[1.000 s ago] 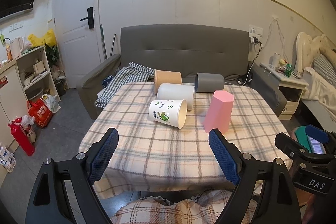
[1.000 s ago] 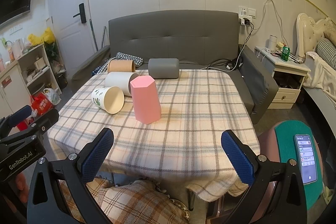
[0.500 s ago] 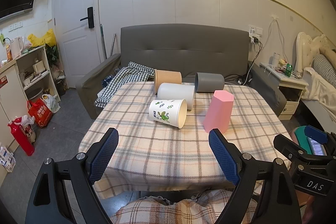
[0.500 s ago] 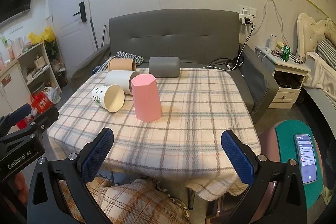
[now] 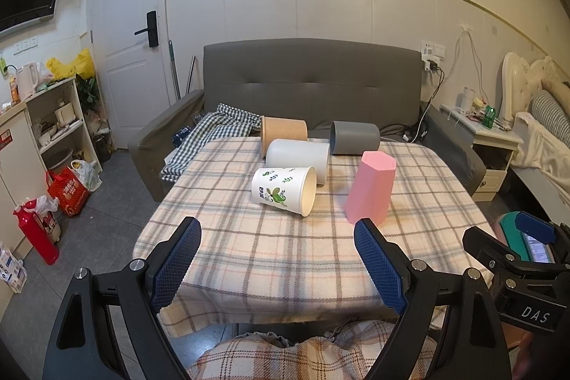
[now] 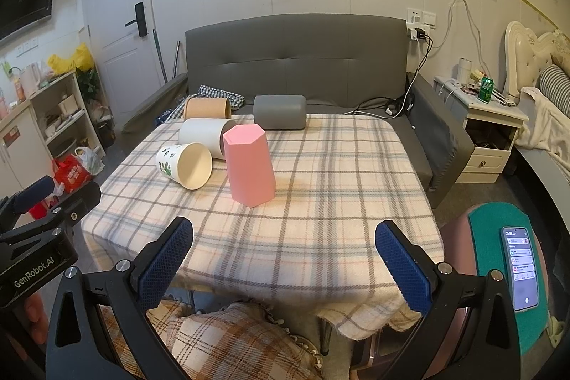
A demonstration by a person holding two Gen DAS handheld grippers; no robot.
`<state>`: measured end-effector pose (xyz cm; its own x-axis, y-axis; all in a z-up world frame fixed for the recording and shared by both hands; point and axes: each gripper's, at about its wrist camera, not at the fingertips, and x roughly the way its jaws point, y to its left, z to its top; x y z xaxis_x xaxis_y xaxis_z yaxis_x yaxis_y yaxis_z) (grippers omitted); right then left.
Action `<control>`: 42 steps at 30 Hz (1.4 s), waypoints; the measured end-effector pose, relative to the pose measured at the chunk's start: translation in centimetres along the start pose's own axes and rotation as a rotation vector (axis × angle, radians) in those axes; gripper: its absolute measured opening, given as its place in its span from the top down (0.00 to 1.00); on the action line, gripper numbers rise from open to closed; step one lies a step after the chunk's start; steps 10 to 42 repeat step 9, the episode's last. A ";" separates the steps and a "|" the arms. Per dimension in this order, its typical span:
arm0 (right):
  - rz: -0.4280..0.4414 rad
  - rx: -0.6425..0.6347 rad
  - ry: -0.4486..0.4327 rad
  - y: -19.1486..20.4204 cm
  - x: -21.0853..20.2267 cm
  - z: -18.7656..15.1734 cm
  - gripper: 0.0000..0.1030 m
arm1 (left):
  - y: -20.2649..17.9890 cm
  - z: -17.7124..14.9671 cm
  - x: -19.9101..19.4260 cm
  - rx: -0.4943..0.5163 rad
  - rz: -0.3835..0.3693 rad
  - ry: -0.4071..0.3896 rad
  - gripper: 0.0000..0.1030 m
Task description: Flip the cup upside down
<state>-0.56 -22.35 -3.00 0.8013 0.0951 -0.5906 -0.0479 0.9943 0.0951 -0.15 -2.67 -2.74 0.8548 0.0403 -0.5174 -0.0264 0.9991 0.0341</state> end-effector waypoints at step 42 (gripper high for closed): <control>0.000 -0.003 0.005 0.1 0.1 -0.1 0.00 | -0.3 -0.3 0.0 0.010 -0.008 -0.005 0.12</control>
